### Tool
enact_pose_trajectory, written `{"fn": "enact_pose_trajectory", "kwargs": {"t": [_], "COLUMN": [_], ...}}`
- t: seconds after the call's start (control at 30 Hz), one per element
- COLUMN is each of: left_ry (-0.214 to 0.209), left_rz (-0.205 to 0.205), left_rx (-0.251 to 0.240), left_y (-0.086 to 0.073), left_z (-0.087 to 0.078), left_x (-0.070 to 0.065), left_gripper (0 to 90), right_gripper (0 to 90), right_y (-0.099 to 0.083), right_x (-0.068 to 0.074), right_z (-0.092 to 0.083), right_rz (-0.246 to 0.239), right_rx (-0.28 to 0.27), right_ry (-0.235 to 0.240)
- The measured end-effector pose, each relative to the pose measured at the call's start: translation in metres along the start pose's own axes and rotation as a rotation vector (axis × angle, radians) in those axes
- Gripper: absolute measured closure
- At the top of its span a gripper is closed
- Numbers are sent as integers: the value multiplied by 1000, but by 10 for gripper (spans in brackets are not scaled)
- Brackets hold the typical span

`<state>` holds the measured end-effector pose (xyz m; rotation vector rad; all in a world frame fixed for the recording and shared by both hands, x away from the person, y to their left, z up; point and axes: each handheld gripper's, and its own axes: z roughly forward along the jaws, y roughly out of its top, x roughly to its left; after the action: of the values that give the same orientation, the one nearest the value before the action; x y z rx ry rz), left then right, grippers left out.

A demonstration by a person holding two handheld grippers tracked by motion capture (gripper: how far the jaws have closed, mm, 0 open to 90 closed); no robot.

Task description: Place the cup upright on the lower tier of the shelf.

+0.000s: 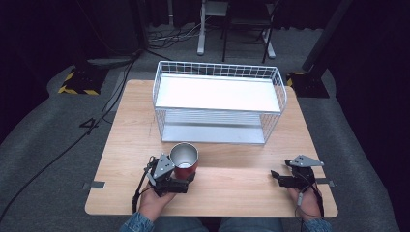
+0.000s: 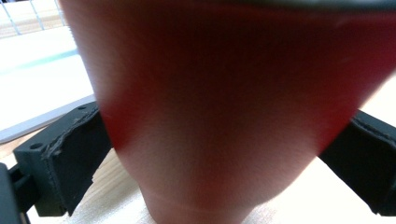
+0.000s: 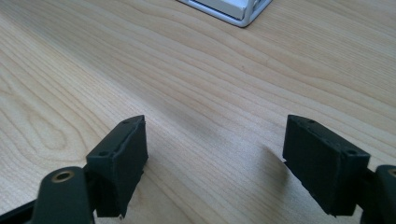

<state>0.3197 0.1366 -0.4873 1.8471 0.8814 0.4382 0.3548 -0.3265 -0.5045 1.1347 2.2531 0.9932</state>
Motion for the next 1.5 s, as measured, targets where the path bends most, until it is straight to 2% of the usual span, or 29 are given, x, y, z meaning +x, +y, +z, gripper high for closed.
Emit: {"fn": "enact_pose_trajectory", "kwargs": {"t": [0.23, 0.4, 0.43, 0.53, 0.77, 1.27, 1.5], "left_ry": [52, 50, 53, 59, 58, 60, 42], "left_rz": [-10, -13, 5, 17, 32, 31, 32], "left_rx": [38, 45, 57, 62, 73, 77, 65], "left_y": [-4, -5, -6, -7, -7, -7, -2], "left_z": [10, 12, 13, 14, 13, 13, 11], "left_x": [-1, -1, -1, -2, -3, -3, -6], "left_gripper": [22, 22, 45, 68, 153, 163, 164], "right_gripper": [225, 226, 228, 228, 229, 230, 230], "right_y": [0, 0, 0, 0, 0, 0, 0], "right_x": [1, 1, 1, 1, 1, 1, 1], "right_z": [0, 0, 0, 0, 0, 0, 0], "right_rz": [-2, -1, -3, -1, -1, 0, -5], "right_rx": [-2, -3, -2, -2, -2, -3, -3], "right_ry": [-2, -4, -5, -6, -5, -9, -12]}}
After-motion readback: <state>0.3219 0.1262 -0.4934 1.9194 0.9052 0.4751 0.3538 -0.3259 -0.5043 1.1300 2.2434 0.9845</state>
